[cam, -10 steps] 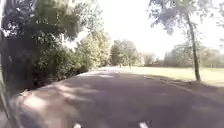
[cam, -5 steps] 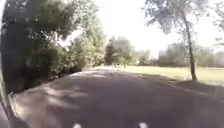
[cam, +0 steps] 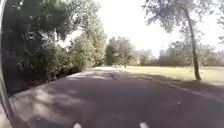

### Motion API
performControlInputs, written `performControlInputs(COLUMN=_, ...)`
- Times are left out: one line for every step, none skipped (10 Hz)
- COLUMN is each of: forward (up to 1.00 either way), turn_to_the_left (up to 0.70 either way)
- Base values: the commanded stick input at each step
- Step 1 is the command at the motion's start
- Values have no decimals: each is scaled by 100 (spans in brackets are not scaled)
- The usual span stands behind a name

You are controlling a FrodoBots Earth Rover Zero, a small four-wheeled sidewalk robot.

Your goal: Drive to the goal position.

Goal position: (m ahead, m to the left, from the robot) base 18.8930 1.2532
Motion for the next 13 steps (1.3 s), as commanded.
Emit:
performControlInputs(forward=70, turn_to_the_left=0)
performControlInputs(forward=70, turn_to_the_left=0)
performControlInputs(forward=70, turn_to_the_left=0)
performControlInputs(forward=70, turn_to_the_left=0)
performControlInputs(forward=70, turn_to_the_left=0)
performControlInputs(forward=70, turn_to_the_left=0)
performControlInputs(forward=70, turn_to_the_left=0)
performControlInputs(forward=70, turn_to_the_left=0)
performControlInputs(forward=70, turn_to_the_left=0)
performControlInputs(forward=70, turn_to_the_left=0)
performControlInputs(forward=2, turn_to_the_left=0)
performControlInputs(forward=70, turn_to_the_left=0)
performControlInputs(forward=70, turn_to_the_left=0)
